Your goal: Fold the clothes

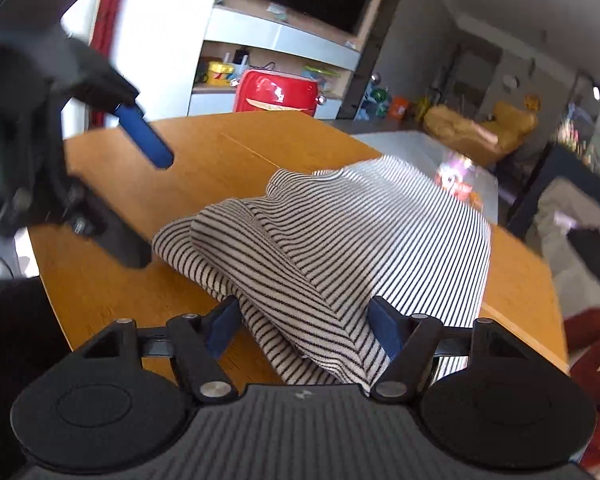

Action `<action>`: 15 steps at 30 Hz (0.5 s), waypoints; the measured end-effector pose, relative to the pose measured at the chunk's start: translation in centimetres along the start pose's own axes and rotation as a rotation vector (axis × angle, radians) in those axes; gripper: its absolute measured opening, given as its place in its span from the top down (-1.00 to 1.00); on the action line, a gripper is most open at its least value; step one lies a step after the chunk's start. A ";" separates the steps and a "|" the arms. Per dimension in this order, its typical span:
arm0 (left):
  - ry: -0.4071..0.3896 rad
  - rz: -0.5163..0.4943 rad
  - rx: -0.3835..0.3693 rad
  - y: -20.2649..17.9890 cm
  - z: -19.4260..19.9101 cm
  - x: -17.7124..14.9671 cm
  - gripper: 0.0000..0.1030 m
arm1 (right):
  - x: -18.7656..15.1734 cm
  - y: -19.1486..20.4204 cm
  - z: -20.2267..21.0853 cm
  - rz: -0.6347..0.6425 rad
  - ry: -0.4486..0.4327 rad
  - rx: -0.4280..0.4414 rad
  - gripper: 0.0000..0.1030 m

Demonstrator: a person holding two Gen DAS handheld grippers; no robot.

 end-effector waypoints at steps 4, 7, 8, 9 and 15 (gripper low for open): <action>0.028 -0.078 0.015 -1.0 -1.2 -0.2 -1.00 | 0.4 -2.1 0.0 -0.186 0.017 0.085 -0.35; 0.053 -0.129 0.044 -1.4 -2.3 -0.4 -1.00 | 0.4 -2.5 0.0 -0.208 0.020 0.097 -0.35; 0.062 -0.132 0.064 -1.2 -2.8 -0.5 -1.00 | 0.4 -2.6 0.0 -0.205 0.021 0.094 -0.35; 0.060 -0.119 0.069 -1.0 -3.1 -0.4 -1.00 | 0.4 -2.6 -0.1 -0.202 0.021 0.092 -0.35; 0.058 -0.023 0.119 1.5 -4.3 1.0 -1.00 | 0.1 -1.9 0.4 -0.123 -0.009 0.059 -0.36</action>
Point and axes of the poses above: each gripper's, at about its wrist camera, not at the fingertips, and z roughly against the way its jaws point, y to its left, x to its top, the point moved 6 cm from there along -z, roughly the way its jaws point, and after that the axes turned 11 degrees about -z, right-handed, at the moved point
